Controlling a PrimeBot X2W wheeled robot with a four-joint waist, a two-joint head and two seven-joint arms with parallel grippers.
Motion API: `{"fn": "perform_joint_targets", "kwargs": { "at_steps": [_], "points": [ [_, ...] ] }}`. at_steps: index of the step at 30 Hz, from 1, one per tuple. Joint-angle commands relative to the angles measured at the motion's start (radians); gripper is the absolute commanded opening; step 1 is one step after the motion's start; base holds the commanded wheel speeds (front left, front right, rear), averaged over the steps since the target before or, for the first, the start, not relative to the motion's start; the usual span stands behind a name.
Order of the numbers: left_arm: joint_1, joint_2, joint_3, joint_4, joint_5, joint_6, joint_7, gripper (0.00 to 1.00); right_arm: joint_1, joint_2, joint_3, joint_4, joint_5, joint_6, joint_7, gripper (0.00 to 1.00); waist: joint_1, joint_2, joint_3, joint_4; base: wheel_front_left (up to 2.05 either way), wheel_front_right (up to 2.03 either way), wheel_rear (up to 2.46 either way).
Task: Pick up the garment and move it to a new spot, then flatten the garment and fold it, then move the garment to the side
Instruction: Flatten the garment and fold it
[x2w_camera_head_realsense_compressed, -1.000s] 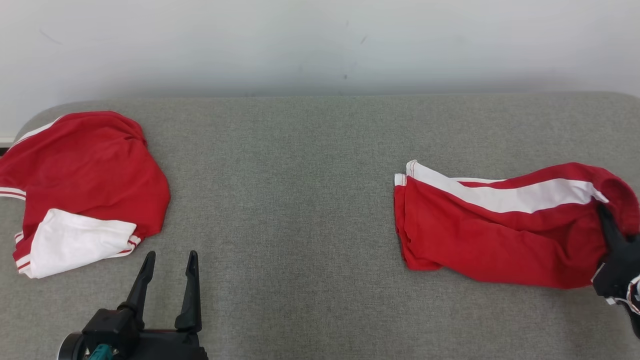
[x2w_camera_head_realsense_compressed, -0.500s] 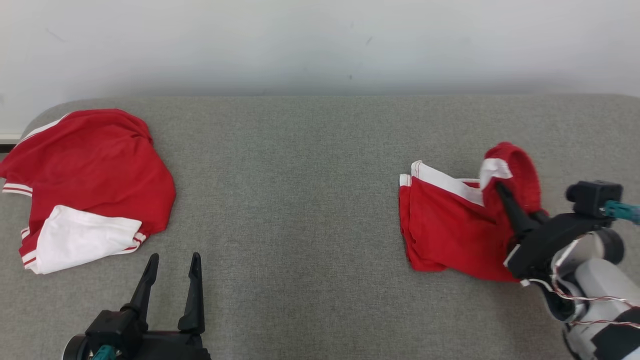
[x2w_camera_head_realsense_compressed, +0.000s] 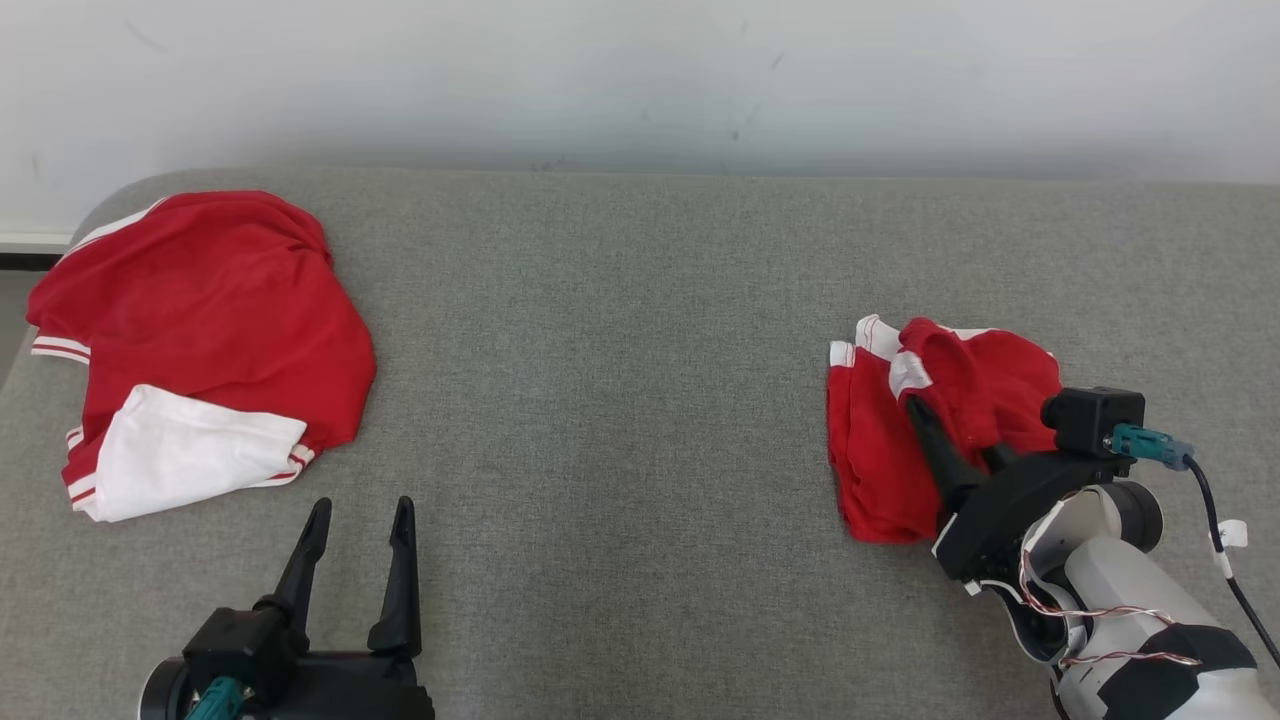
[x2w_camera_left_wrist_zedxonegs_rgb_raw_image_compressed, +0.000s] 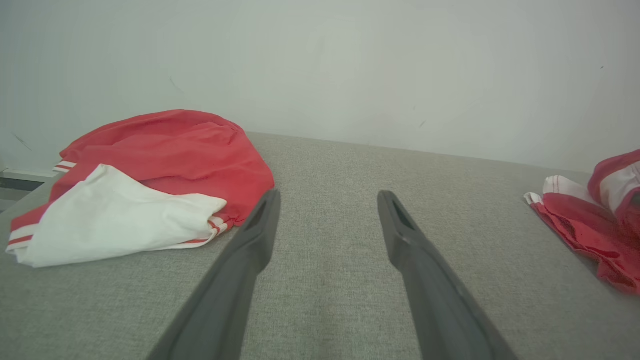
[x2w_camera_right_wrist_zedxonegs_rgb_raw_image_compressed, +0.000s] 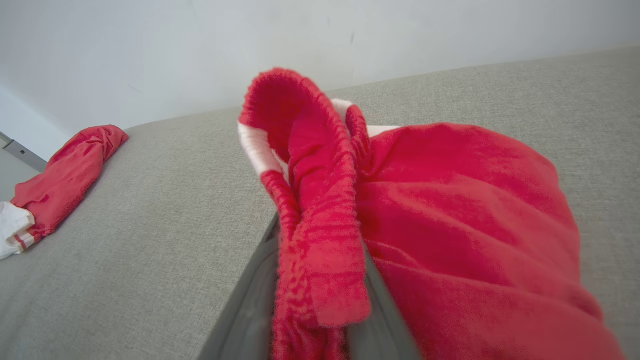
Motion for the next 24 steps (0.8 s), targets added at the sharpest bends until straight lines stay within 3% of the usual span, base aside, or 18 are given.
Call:
{"fn": "perform_joint_targets", "kwargs": {
  "at_steps": [1,12,19,24],
  "points": [
    [-0.01,0.0,0.002,0.004,-0.006,0.002,-0.001,1.0,-0.012,0.007,0.0,0.003,-0.01,-0.002,-0.021,1.0,-0.0001,-0.0001,-0.002,-0.002,0.0,0.0,0.0],
    [0.019,0.001,0.05,-0.004,0.019,-0.013,-0.001,1.0,0.041,-0.042,-0.03,-0.063,-0.05,-0.002,-0.157,1.0,-0.0001,-0.0001,-0.042,-0.041,0.0,0.0,0.0],
    [0.055,0.001,0.064,-0.043,0.033,0.0,-0.001,1.0,0.144,-0.067,-0.135,-0.171,-0.112,-0.002,-0.193,1.0,-0.0001,-0.0001,-0.077,-0.079,0.0,0.0,0.0],
    [0.073,0.0,0.079,-0.059,0.038,0.009,-0.001,1.0,0.248,-0.042,-0.239,-0.277,-0.182,-0.002,-0.196,1.0,-0.0001,-0.0001,-0.097,-0.103,0.0,0.0,0.0]
  ]
}}
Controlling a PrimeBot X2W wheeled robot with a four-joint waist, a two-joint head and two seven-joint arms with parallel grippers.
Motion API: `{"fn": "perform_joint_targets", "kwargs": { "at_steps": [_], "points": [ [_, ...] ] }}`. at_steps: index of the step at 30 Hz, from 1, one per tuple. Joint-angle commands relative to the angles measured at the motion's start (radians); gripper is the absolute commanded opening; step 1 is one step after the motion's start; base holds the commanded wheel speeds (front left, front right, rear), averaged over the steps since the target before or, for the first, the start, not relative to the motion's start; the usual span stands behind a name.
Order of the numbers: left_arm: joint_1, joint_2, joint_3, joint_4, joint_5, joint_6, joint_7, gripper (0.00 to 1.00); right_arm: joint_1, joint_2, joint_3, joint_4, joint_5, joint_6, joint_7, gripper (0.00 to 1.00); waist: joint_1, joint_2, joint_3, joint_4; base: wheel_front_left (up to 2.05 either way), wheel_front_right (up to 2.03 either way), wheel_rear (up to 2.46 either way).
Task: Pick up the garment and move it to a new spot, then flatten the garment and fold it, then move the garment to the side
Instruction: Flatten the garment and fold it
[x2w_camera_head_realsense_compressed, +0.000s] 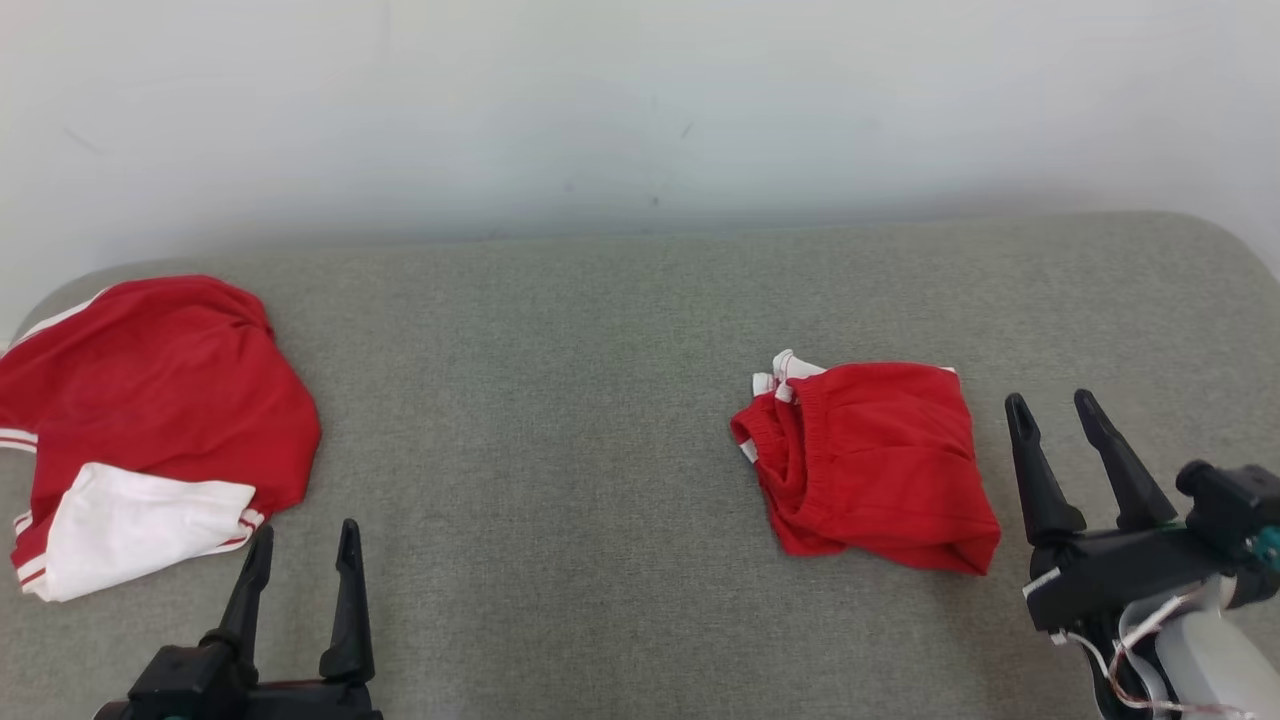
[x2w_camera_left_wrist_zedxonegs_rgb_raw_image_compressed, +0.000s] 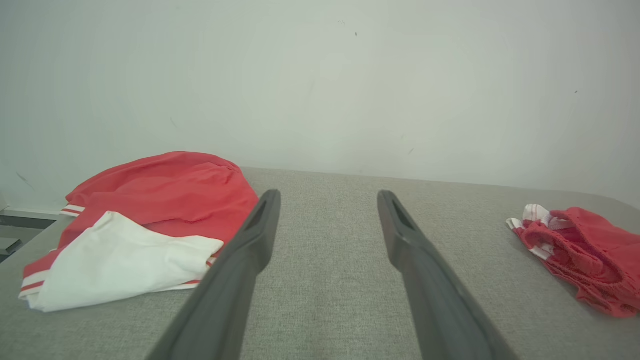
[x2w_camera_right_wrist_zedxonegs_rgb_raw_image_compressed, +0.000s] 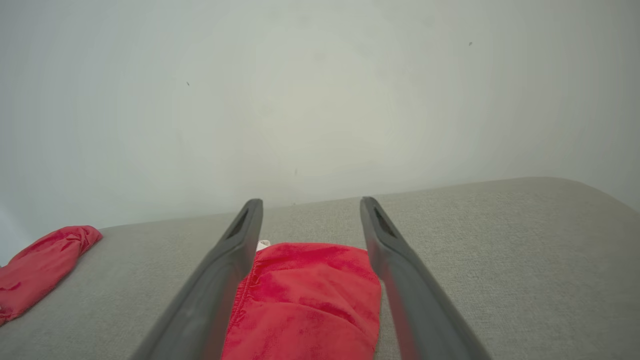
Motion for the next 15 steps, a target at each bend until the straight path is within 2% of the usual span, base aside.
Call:
{"fn": "perform_joint_targets", "kwargs": {
  "at_steps": [1,9,15],
  "points": [
    [0.012,0.001,0.006,-0.003,0.011,0.0,-0.001,1.0,0.025,0.007,-0.012,-0.017,-0.016,-0.002,-0.003,1.0,0.0,0.0,-0.014,-0.015,0.0,0.0,0.0],
    [0.041,0.004,0.036,-0.019,0.017,0.001,-0.001,1.0,0.204,0.083,-0.129,-0.195,-0.14,-0.002,-0.002,1.0,0.0,0.0,-0.044,-0.036,0.0,0.0,0.0],
    [0.054,0.006,0.05,-0.023,0.021,-0.005,-0.001,1.0,0.296,0.143,-0.184,-0.285,-0.214,-0.002,-0.002,1.0,0.0,0.0,-0.053,-0.033,0.0,0.0,0.0]
  ]
}}
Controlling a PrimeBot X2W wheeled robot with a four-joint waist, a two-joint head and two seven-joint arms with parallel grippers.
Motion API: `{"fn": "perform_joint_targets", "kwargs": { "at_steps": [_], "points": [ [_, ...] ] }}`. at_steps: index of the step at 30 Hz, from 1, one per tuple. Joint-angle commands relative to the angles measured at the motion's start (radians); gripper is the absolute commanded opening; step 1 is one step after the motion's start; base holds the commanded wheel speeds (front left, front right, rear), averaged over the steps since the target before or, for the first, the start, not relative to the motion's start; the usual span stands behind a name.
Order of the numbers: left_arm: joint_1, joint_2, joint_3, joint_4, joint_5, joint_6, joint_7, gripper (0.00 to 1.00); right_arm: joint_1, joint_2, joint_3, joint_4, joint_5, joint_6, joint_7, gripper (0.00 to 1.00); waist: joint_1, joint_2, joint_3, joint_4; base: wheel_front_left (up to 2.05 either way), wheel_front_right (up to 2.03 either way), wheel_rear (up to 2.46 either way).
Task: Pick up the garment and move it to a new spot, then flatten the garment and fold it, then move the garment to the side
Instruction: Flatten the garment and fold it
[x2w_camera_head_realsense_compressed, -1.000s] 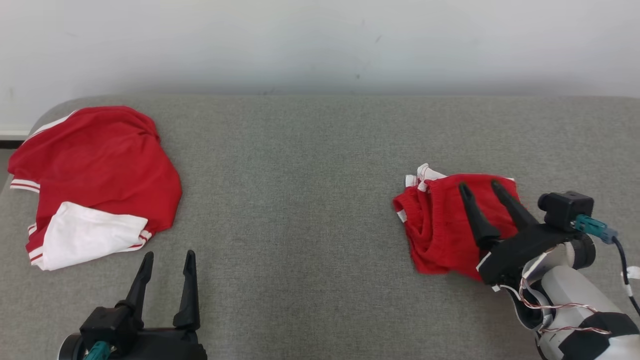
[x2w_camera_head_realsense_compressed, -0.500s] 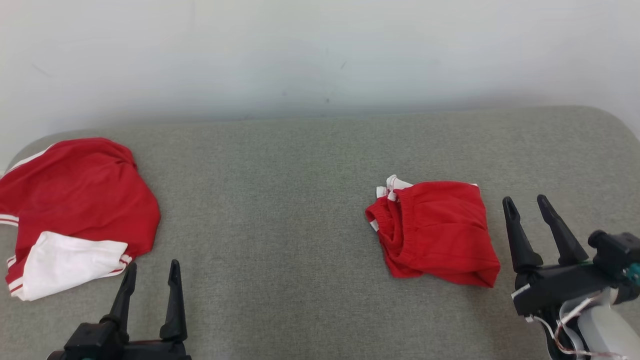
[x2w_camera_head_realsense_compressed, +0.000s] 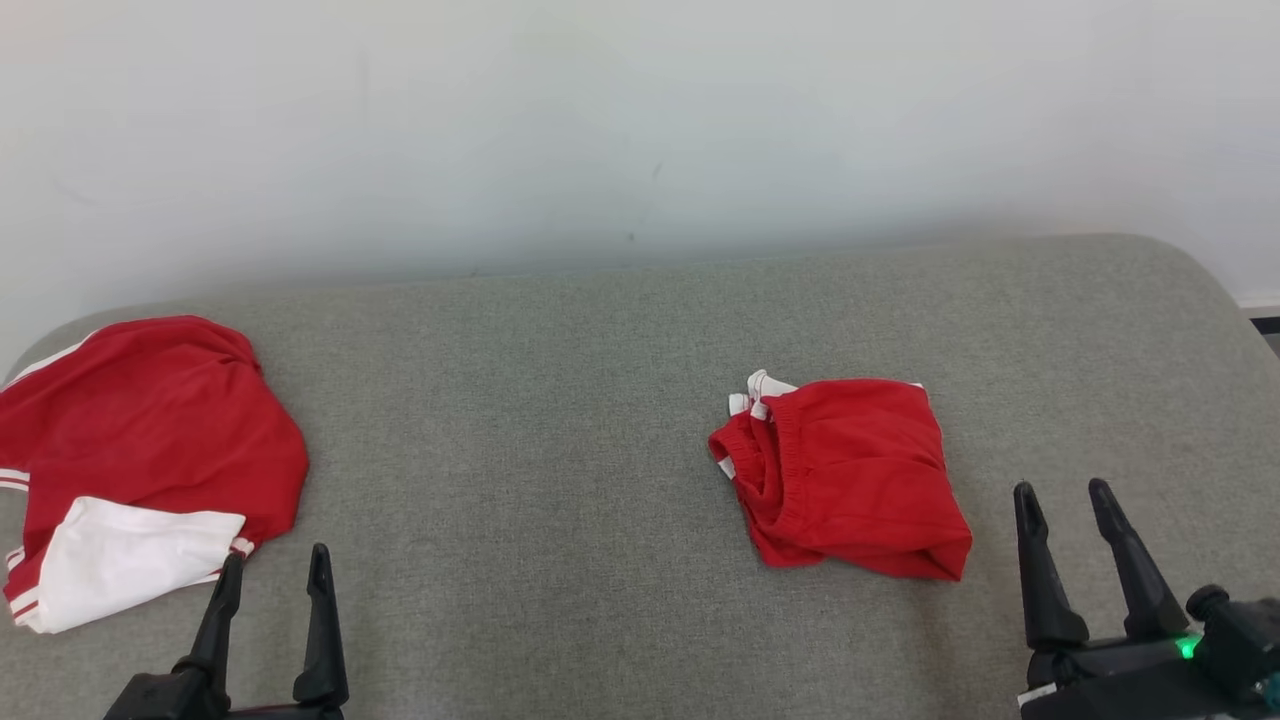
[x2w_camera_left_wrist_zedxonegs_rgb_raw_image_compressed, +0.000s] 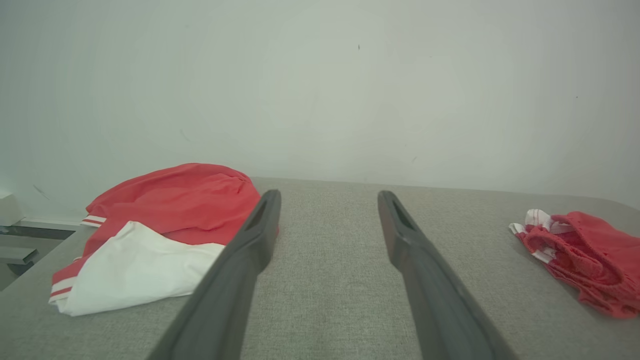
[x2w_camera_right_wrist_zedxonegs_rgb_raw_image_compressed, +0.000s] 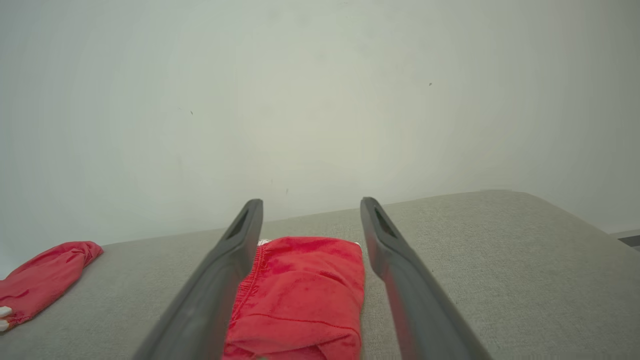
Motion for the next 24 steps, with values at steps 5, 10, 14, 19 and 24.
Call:
{"fn": "perform_joint_targets", "kwargs": {
  "at_steps": [5,10,14,19,24],
  "points": [
    [0.019,0.009,0.008,-0.005,0.008,-0.009,-0.001,1.0,0.062,0.035,-0.02,-0.039,-0.073,-0.002,0.0,1.0,0.0001,0.0,-0.008,0.01,0.0,0.0,0.0],
    [0.023,0.008,0.004,-0.007,0.011,-0.016,-0.001,1.0,0.095,0.056,-0.039,-0.055,-0.1,-0.002,0.0,1.0,0.0001,0.0,-0.01,0.023,0.0,0.0,0.0],
    [0.023,0.008,0.002,-0.004,0.009,-0.017,-0.001,1.0,0.097,0.06,-0.042,-0.058,-0.106,-0.002,0.0,1.0,0.0001,0.0,-0.01,0.027,0.0,0.0,0.0],
    [0.028,0.012,0.003,-0.004,0.006,-0.024,-0.001,1.0,0.099,0.066,-0.04,-0.061,-0.114,-0.002,0.0,1.0,0.0001,0.0,-0.01,0.031,0.0,0.0,0.0],
    [0.029,0.014,0.005,-0.007,0.005,-0.027,-0.001,1.0,0.099,0.067,-0.037,-0.055,-0.116,-0.002,0.002,1.0,0.0001,0.0,-0.008,0.031,0.0,0.0,0.0]
  ]
}}
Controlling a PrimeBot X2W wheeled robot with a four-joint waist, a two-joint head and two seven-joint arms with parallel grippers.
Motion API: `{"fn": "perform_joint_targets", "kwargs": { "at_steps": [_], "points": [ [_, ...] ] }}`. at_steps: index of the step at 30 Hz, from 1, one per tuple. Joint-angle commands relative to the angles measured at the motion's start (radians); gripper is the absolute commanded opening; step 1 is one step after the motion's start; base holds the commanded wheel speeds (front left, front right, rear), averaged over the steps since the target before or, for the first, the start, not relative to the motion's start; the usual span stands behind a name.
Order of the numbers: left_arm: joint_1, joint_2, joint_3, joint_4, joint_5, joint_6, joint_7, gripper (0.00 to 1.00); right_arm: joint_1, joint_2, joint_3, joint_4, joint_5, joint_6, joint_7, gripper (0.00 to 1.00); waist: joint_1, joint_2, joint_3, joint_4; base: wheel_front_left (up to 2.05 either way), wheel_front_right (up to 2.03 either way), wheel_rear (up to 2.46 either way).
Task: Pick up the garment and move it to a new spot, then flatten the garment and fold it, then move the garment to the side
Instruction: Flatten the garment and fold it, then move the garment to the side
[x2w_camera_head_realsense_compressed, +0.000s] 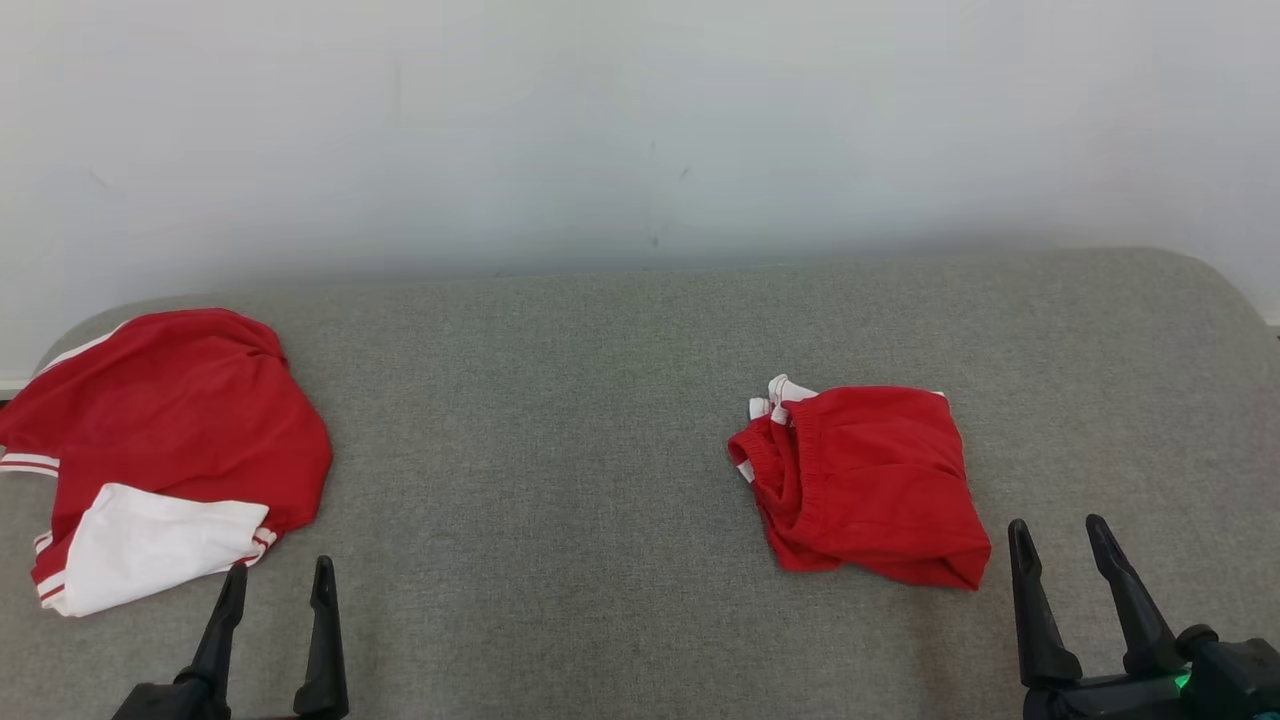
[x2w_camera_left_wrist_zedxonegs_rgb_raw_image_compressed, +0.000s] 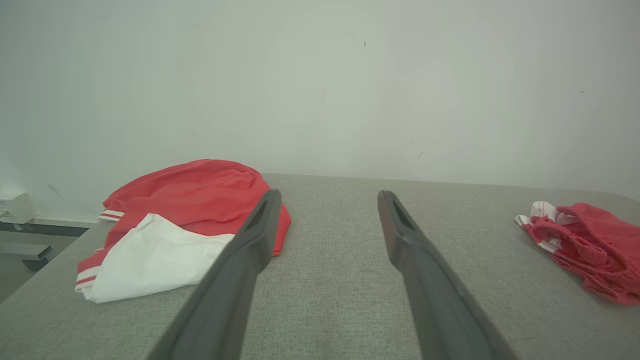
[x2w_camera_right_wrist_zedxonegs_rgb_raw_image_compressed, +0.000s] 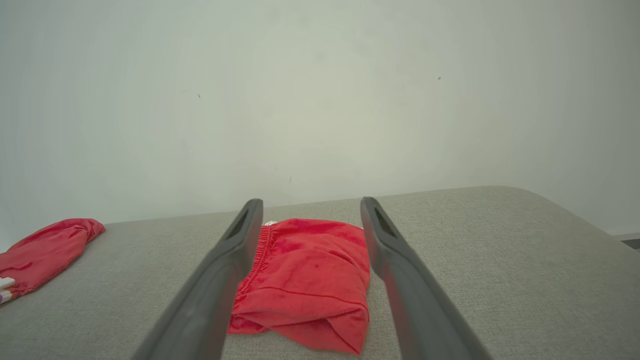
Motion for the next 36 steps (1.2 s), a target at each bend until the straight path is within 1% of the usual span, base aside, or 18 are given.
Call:
{"fn": "perform_joint_targets", "kwargs": {
  "at_steps": [1,15,20,23,27,31,32,36],
  "points": [
    [0.011,0.004,0.002,-0.004,-0.004,-0.002,-0.001,1.0,0.004,0.004,0.001,0.003,-0.004,-0.003,0.001,1.0,0.0001,0.0,0.001,-0.001,0.0,0.0,0.0],
    [0.007,0.001,0.006,0.007,-0.005,-0.005,0.0,1.0,-0.02,0.0,0.004,0.015,0.002,-0.002,0.001,1.0,0.0001,0.0,0.003,-0.004,0.0,0.0,0.0],
    [0.005,-0.002,0.001,0.007,-0.004,0.0,0.0,1.0,-0.076,-0.026,0.013,0.032,0.005,-0.002,0.008,1.0,0.0001,0.0,0.012,-0.007,0.0,0.0,0.0],
    [-0.006,-0.003,-0.005,0.004,-0.005,0.002,0.0,1.0,-0.132,-0.036,0.01,0.054,0.011,-0.002,0.03,1.0,0.0001,0.0,0.028,-0.006,0.0,0.0,0.0],
    [-0.027,-0.005,-0.019,0.002,-0.004,0.004,0.0,1.0,-0.219,-0.068,0.009,0.111,0.0,-0.002,0.073,1.0,0.0001,0.0,0.057,0.003,0.0,0.0,0.0],
    [-0.054,-0.007,-0.039,0.01,-0.005,0.005,0.0,1.0,-0.305,-0.091,0.002,0.207,0.042,-0.003,0.12,1.0,0.0001,0.0,0.086,0.027,0.0,0.0,0.0],
    [-0.054,-0.007,-0.039,0.01,-0.005,0.005,0.0,1.0,-0.305,-0.091,0.002,0.207,0.042,-0.003,0.12,1.0,0.0001,0.0,0.086,0.027,0.0,0.0,0.0],
    [-0.078,-0.009,-0.061,0.012,-0.015,0.009,0.0,1.0,-0.376,-0.124,0.018,0.314,0.057,-0.003,0.145,1.0,0.0001,0.0,0.123,0.047,0.0,0.0,0.0]
  ]
}}
